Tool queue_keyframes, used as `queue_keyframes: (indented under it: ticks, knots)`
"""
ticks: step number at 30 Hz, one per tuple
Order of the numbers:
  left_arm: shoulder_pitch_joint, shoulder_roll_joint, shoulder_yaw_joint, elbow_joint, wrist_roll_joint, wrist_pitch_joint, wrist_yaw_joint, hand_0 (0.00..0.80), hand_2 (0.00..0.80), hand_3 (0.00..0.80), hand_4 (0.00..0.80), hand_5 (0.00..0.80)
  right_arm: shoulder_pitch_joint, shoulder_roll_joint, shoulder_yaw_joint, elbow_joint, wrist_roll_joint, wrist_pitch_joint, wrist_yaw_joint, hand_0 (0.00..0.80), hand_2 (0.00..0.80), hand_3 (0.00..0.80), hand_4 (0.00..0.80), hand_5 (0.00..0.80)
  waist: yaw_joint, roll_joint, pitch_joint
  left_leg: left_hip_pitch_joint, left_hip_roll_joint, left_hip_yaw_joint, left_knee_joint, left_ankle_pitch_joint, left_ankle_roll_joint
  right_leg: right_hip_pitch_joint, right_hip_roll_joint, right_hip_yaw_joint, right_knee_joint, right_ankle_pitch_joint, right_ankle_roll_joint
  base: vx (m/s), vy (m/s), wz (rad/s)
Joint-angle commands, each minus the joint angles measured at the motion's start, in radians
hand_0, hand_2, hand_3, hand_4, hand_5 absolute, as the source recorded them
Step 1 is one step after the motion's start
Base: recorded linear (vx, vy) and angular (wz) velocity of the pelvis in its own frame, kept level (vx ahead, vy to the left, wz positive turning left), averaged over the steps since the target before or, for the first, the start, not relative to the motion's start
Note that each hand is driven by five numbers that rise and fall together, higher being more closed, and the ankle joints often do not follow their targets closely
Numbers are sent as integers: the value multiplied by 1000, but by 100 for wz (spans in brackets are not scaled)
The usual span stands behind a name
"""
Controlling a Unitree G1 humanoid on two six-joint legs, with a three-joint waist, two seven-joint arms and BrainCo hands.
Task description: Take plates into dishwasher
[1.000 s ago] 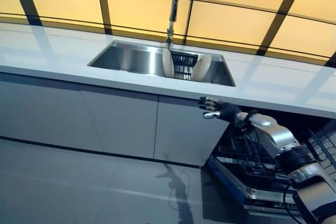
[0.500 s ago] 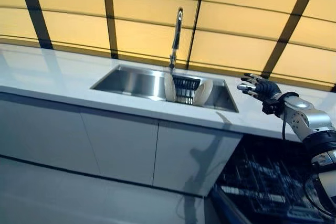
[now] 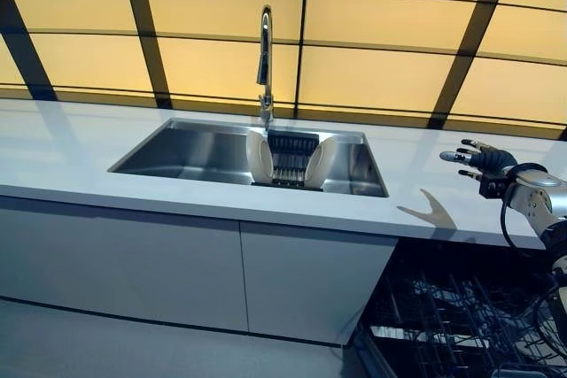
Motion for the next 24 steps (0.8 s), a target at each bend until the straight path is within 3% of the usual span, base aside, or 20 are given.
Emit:
queue_keyframes:
  ticks: [1,2,3,4,5,6,8,9,10,11,12,13,14,15,16,18,21,24]
  knots:
    - [-38,46,-50,47,12,-17,-15,0,0,0,0,0,-97,-37,-10,13,0,-17,13,0,0,0,0,0,-5,-56,5,25,52,23,16,28,-31,-27,-131,35,162,-86,156,64,-98,3]
    - [-40,46,-51,46,3,-18,-12,0,0,0,0,0,-99,-39,-10,16,2,-17,22,0,0,0,0,0,-7,-57,4,30,63,28,32,21,-35,-29,-129,33,167,-88,151,58,-108,10]
    - [-41,46,-48,41,-17,-13,-6,0,0,0,0,0,-104,-37,-5,11,11,-13,34,0,0,0,0,0,-9,-58,1,17,112,37,127,103,-54,-21,-116,26,162,-94,129,38,-118,11]
    - [-40,41,-40,39,-34,-18,0,0,0,0,0,0,-112,-32,11,1,20,-14,32,0,0,0,0,0,-2,-60,12,-52,152,39,306,211,-70,9,-96,24,150,-105,101,58,-170,0]
    - [-39,35,-29,36,-34,-26,3,0,0,0,0,0,-111,-22,23,-14,36,-25,12,0,0,0,0,0,15,-74,29,-158,153,25,451,285,-70,44,-86,34,136,-114,78,123,-217,-25]
    - [-36,30,-10,23,-18,-26,3,0,0,0,0,0,-89,-4,16,-39,46,-31,-15,0,0,0,0,0,42,-94,56,-298,124,4,602,327,-62,87,-83,48,128,-126,54,162,-140,-38]
    - [-37,31,-5,10,-25,-14,0,0,0,0,0,0,-61,11,-4,-62,43,-31,-24,0,0,0,0,0,65,-91,75,-375,90,4,612,308,-50,128,-75,53,122,-140,49,157,36,-38]
    - [-37,32,-5,8,-36,-12,2,0,0,0,0,0,-53,19,-8,-66,38,-33,-24,0,0,0,0,0,71,-83,78,-388,84,10,549,301,-49,141,-69,52,119,-147,54,313,284,-71]
    - [-35,33,-10,5,-69,-15,6,0,0,0,0,0,-28,44,-16,-69,27,-53,-23,0,0,0,0,0,91,-60,89,-355,81,62,321,294,-50,191,-55,46,100,-159,81,401,356,-86]
    - [-36,31,-10,0,-67,-19,5,0,0,0,0,0,-21,52,-18,-59,15,-65,-21,0,0,0,0,0,105,-45,92,-366,82,88,207,336,-62,228,-39,49,80,-167,90,395,332,-84]
    - [-37,30,-12,-2,-65,-20,5,0,0,0,0,0,-19,53,-20,-58,9,-67,-21,0,0,0,0,0,111,-45,96,-361,78,95,170,349,-64,246,-39,51,73,-172,91,308,268,-67]
    - [-44,22,-23,-17,-68,-29,12,0,0,0,0,0,-14,51,-24,-54,-14,-86,-8,0,0,0,0,0,141,-45,99,-406,44,82,84,360,-62,297,-36,79,59,-198,96,191,176,-55]
    - [-44,21,-24,-19,-68,-27,13,0,0,0,0,0,-15,51,-24,-51,-15,-89,-3,0,0,0,0,0,143,-48,100,-398,37,81,76,353,-57,301,-40,82,58,-202,98,222,266,-47]
    - [-56,22,-29,-22,-70,-16,12,0,0,0,0,0,-15,51,-35,-48,24,-87,22,0,0,0,0,0,141,-52,85,-373,14,86,53,305,-37,308,-64,92,59,-217,118,125,186,-43]
    - [-66,27,-30,-9,-74,-26,15,0,0,0,0,0,10,54,-52,-71,-12,-73,46,0,0,0,0,0,129,-55,75,-360,17,103,67,278,-30,301,-89,83,69,-218,134,153,203,-63]
    - [-74,39,-24,-5,-83,-21,22,0,0,0,0,0,54,56,-64,-103,-20,-75,62,0,0,0,0,0,125,-67,54,-319,15,92,43,257,-26,297,-129,68,53,-194,166,168,92,-81]
    - [-78,58,-19,1,-76,-20,23,0,0,0,0,0,65,45,-72,-100,-21,-86,90,0,0,0,0,0,126,-76,25,-300,19,96,14,252,-24,285,-142,53,31,-180,179,120,25,-71]
    - [-89,65,-21,7,-58,-20,20,0,0,0,0,0,70,29,-81,-114,-10,-78,80,0,0,0,0,0,130,-88,12,-318,32,110,11,255,-31,283,-151,21,4,-164,191,41,-23,30]
